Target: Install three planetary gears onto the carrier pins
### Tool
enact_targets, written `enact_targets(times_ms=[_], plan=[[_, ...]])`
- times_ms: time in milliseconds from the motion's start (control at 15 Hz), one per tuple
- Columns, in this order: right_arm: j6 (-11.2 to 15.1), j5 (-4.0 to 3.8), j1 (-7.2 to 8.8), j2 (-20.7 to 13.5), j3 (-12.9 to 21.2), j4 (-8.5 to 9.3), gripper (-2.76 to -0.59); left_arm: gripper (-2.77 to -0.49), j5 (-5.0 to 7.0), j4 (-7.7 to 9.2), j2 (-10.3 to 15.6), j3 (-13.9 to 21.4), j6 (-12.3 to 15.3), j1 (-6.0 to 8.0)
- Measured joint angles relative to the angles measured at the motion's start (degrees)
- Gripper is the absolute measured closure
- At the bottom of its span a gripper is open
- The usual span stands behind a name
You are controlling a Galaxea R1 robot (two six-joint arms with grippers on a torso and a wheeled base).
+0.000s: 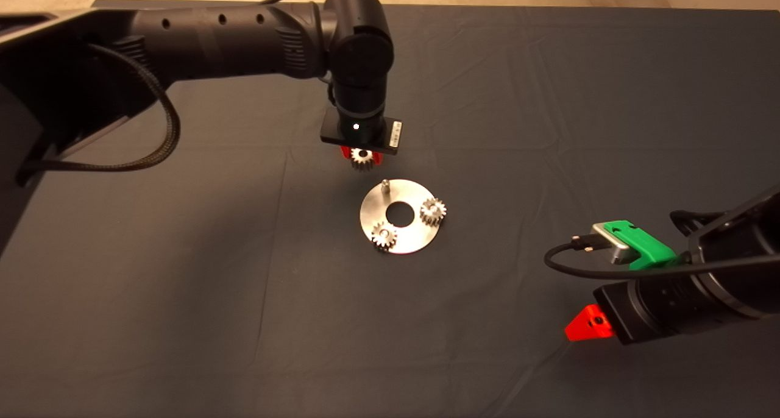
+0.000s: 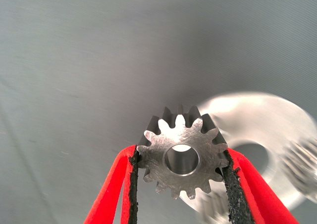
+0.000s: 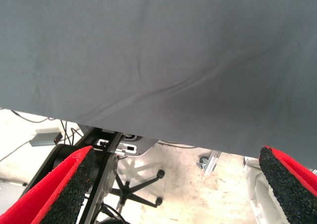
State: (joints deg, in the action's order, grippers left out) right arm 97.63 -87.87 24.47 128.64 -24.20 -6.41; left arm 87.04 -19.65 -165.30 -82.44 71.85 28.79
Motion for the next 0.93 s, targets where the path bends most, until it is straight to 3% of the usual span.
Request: enact_targets(times_ms=[333, 533, 933], plan=[[0.0, 0.06, -0.40, -1.7, 0.0, 0.02, -2.47, -0.93, 0.02, 1.39, -1.4, 0.2, 0.2, 0.15], [-0.1, 0.00, -0.51, -3.9, 0.0, 0.02, -2.47, -0.93, 0.15, 1.49, -1.7, 0.9, 0.6, 0.15], [-0.2, 0.05, -0.52, -5.0, 0.0, 0.02, -2.47, -0.93, 0.09, 1.68, -2.1, 1.5, 0.9, 0.15]])
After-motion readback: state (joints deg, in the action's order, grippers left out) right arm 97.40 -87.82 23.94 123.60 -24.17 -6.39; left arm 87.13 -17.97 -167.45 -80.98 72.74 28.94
